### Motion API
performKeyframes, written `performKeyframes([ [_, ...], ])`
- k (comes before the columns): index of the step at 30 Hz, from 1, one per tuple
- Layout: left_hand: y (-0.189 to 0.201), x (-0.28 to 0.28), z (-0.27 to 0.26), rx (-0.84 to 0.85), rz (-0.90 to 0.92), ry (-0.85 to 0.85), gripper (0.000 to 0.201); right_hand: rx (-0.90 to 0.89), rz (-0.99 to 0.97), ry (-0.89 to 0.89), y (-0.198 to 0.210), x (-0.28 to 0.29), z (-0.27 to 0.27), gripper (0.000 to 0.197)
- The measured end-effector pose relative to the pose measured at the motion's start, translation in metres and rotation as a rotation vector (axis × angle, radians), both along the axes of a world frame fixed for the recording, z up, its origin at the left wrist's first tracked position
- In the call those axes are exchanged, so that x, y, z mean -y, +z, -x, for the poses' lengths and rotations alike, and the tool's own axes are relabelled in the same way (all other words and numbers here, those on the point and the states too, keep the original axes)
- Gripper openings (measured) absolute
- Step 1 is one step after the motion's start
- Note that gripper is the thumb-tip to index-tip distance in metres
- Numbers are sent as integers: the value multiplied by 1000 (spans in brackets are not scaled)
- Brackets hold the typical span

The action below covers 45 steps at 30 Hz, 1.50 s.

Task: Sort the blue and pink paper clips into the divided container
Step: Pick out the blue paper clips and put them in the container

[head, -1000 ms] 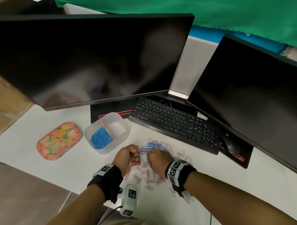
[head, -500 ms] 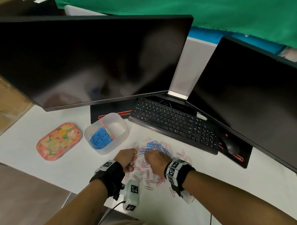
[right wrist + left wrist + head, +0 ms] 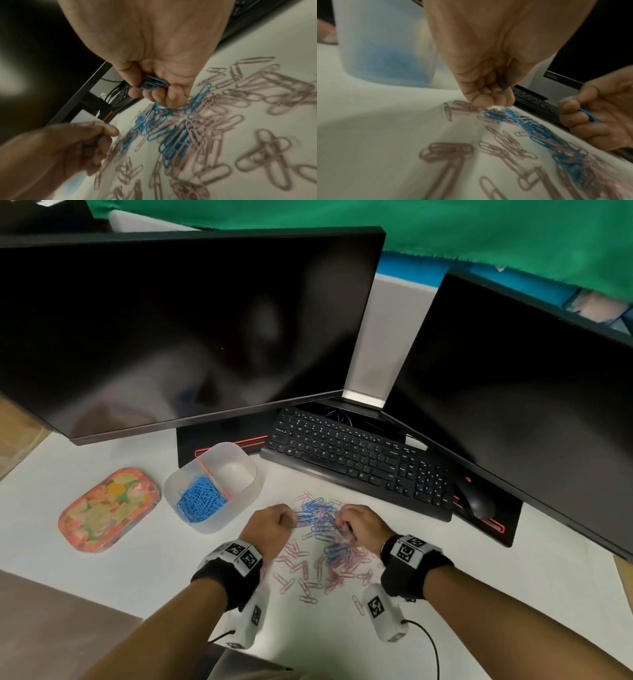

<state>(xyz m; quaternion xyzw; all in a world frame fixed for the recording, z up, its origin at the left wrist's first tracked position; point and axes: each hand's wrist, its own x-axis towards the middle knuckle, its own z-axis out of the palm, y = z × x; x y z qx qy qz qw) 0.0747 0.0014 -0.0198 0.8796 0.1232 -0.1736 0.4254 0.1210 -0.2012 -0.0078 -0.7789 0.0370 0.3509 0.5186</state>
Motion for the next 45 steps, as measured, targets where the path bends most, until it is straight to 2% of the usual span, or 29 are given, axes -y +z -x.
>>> performKeyframes([
  [3, -10, -2, 4, -37, 191, 77, 32, -56, -124, -148, 1, 10, -3, 30],
  [5, -12, -3, 7, -52, 314, 164, 47, -54, -169, -198, 0, 17, -4, 27],
  [7, -12, -2, 6, -63, 462, 263, 53, -63, -182, -215, 1, 21, -6, 27],
  [11, -8, -2, 0, -135, 607, 405, 34, -82, -171, -185, 2, 25, -5, 28],
  [12, -10, -3, -1, -155, 576, 410, 32, -87, -163, -169, 2, 24, -5, 26],
  [14, -12, -6, -3, -134, 334, 330, 26, -72, -108, -82, 1, 22, -4, 18],
  [16, -10, -6, -3, -77, 67, 197, 19, 25, 73, 112, -1, 17, -2, 17],
  [19, -7, -3, -3, -28, -224, 4, 10, 217, 348, 356, -3, 10, 4, 24],
  [23, -9, -2, -4, 13, -349, -122, 11, 379, 542, 553, 0, 0, 9, 10],
  [26, -7, 0, -4, 9, -354, -131, 10, 449, 630, 620, -2, -7, 11, 15],
  [32, -5, -4, 1, -2, -220, -66, 5, 479, 654, 677, -1, -15, 9, 13],
  [38, -6, -5, 4, 16, -11, 41, 19, 549, 559, 669, 2, -19, 9, 8],
  [41, -5, -7, 2, -43, 207, 155, 20, 546, 518, 689, 2, -25, 11, 17],
  [45, 1, -8, 4, -182, 483, 336, 20, 455, 545, 645, 0, -29, 9, 25],
])
